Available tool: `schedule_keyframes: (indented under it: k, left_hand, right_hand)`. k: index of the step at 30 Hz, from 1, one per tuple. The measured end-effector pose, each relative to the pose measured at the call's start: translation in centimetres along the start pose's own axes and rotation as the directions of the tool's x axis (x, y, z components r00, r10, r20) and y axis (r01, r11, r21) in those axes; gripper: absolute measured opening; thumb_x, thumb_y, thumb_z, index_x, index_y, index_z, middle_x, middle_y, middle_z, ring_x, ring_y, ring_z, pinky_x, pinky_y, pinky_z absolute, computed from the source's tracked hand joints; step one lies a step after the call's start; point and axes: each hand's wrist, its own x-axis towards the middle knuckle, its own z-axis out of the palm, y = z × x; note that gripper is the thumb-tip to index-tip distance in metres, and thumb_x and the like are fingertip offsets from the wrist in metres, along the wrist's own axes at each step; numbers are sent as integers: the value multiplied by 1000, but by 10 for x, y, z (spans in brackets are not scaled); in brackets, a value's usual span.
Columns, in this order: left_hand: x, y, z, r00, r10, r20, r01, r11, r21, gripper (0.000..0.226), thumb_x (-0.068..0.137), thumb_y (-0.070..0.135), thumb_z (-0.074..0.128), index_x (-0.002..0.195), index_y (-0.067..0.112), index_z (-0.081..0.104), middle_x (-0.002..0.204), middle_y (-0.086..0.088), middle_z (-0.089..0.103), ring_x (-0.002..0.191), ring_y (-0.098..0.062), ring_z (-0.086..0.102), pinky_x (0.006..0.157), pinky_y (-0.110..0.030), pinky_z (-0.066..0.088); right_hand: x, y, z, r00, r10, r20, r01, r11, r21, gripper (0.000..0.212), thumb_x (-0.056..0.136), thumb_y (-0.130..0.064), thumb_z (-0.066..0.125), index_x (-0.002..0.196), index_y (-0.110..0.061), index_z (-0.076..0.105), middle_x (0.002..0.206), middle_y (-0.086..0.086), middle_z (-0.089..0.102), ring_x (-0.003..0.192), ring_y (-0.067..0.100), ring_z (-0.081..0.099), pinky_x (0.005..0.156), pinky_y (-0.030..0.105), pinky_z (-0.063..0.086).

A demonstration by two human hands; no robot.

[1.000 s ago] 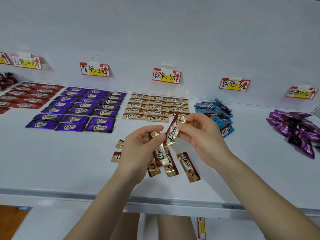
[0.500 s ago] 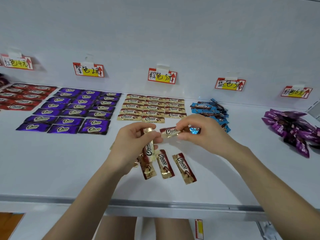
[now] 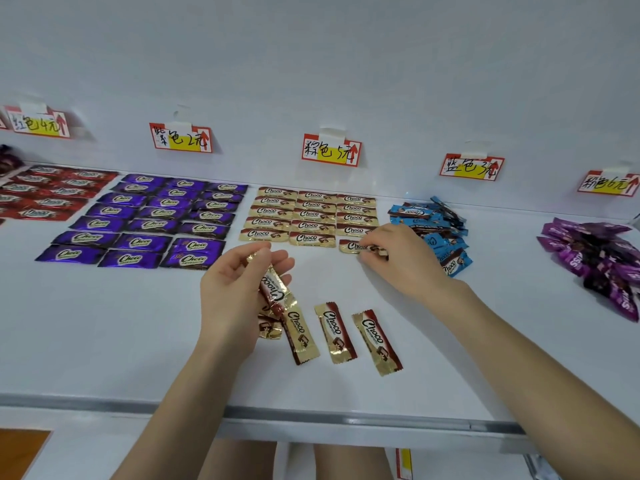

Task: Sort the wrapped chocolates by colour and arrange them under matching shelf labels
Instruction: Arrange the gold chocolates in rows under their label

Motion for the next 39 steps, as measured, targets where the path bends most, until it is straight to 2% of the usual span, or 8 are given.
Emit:
schedule_keyframes:
  k: [4, 25, 28, 30, 33, 35, 37, 39]
  left_hand:
    - [0, 0, 1, 1000, -5, 1, 5, 1000, 3, 11, 91, 10, 55, 94, 13, 65, 80, -4, 74, 77, -17, 72, 59, -23, 56]
    - [1, -1, 0, 1000, 15, 14, -16, 999, 33, 11, 92, 11, 55, 93, 16, 65, 80, -3, 74, 80, -17, 72, 64, -24, 58]
    - [0, 6, -5, 999, 37, 39, -40, 995, 91, 8, 92, 13, 55, 96, 16, 62, 82, -1, 74, 78, -16, 72, 66, -27, 58]
    - [0, 15, -12, 994, 77, 80, -94, 968, 233, 7, 92, 15, 56, 94, 17, 62, 82, 2, 74, 73, -14, 71, 62, -26, 57]
    - [1, 25, -25, 968, 175, 181, -250, 757, 604, 12, 92, 14, 55, 85, 21, 62, 73, 3, 70, 60, -6, 66, 51, -16, 50]
    - [1, 26, -31, 948, 200, 246, -308, 399, 863, 10, 93, 23, 54, 85, 18, 59, 75, 5, 64, 66, -11, 61, 52, -18, 44]
    - [-3, 22, -30, 962, 152, 226, -236, 52, 970, 34, 88, 48, 54, 91, 14, 54, 83, 0, 58, 72, -16, 53, 52, -22, 35]
    - [-8, 17, -25, 985, 88, 147, -140, -81, 987, 62, 74, 71, 52, 90, 12, 47, 92, -4, 51, 74, -16, 48, 53, -24, 32]
  right_hand:
    - [-1, -2, 2, 997, -33, 66, 35, 999, -38, 26, 93, -29, 49, 109, -18, 66, 110, 3, 61, 104, 21, 51, 83, 39, 45]
    - [4, -6, 3, 996, -37, 82, 48, 991, -127, 29, 95, -32, 44, 113, -19, 64, 115, 2, 59, 105, 20, 51, 84, 39, 45]
    - [-5, -13, -5, 1000, -11, -3, 11, 998, -57, 28, 94, -29, 47, 113, -17, 64, 115, 2, 59, 106, 19, 51, 85, 37, 44]
    - [-18, -19, -15, 998, 40, -54, -36, 997, 64, 24, 93, -32, 49, 100, -17, 66, 98, -1, 63, 91, 15, 55, 73, 33, 46]
    - [-46, -30, -27, 987, 124, 99, -130, 990, 59, 36, 87, -53, 46, 77, -21, 60, 68, -9, 56, 65, 8, 52, 51, 25, 36]
    - [-64, -39, -29, 951, 190, 242, -174, 981, -87, 51, 80, -70, 37, 78, -23, 58, 68, -8, 57, 65, 6, 53, 53, 25, 40]
    - [-75, -49, -26, 926, 239, 293, -186, 963, -197, 61, 74, -79, 31, 78, -22, 52, 69, -6, 56, 65, 8, 53, 54, 26, 42]
    - [-79, -58, -22, 922, 258, 287, -201, 956, -215, 60, 71, -81, 34, 73, -22, 42, 68, -6, 50, 62, 9, 48, 48, 26, 33]
